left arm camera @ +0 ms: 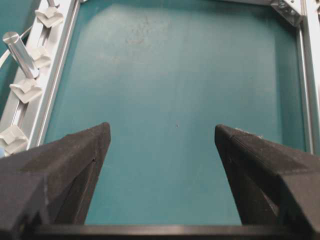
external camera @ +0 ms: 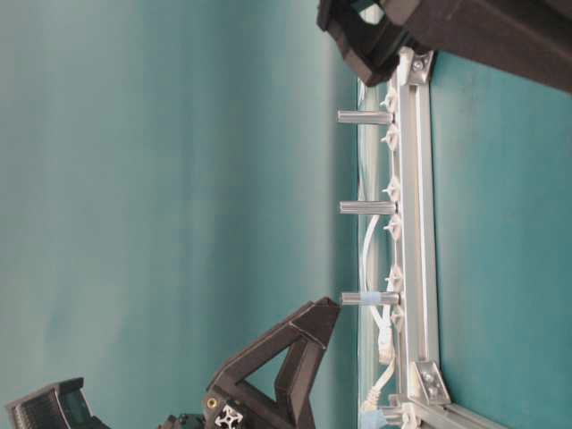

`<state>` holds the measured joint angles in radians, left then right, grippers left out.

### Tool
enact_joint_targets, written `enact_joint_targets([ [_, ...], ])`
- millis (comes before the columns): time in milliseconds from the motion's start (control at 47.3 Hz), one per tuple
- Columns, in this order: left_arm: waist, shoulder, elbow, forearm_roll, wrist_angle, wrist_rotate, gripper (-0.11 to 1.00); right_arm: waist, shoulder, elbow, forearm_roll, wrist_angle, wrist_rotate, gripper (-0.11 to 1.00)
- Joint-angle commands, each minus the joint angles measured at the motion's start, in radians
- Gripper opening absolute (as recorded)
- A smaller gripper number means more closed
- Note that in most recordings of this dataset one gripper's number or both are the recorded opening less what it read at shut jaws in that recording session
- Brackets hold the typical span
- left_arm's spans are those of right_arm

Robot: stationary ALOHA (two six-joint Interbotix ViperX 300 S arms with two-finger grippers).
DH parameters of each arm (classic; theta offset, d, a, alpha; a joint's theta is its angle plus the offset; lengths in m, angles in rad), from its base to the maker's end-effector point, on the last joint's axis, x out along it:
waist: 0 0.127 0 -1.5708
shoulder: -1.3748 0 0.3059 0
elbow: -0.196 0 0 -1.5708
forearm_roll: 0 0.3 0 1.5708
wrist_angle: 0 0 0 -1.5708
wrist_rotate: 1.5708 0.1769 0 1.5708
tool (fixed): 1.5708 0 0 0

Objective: Insert the wire through the string loop located on the left side.
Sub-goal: 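Lift the cable and carry it toward the frame's lower right corner, then push the USB plug leftward through the black zip-tie loop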

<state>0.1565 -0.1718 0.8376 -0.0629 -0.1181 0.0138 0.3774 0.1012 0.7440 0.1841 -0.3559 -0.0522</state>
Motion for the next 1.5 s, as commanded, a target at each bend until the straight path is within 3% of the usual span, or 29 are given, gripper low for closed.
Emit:
enact_joint_targets([
  [0, -0.003, -0.02, -0.009, 0.003, -0.003, -0.002, 0.86, -0.011, -0.029, -0.009, -0.003, -0.005, -0.002, 0.07],
  [803, -0.025, -0.014, 0.0, 0.003, -0.003, -0.003, 0.86, -0.172, -0.028, -0.012, -0.044, -0.003, -0.006, 0.07],
  [1479, -0.025, -0.021, 0.012, 0.003, -0.003, -0.002, 0.86, -0.183, -0.011, -0.021, -0.044, 0.008, -0.006, 0.07],
])
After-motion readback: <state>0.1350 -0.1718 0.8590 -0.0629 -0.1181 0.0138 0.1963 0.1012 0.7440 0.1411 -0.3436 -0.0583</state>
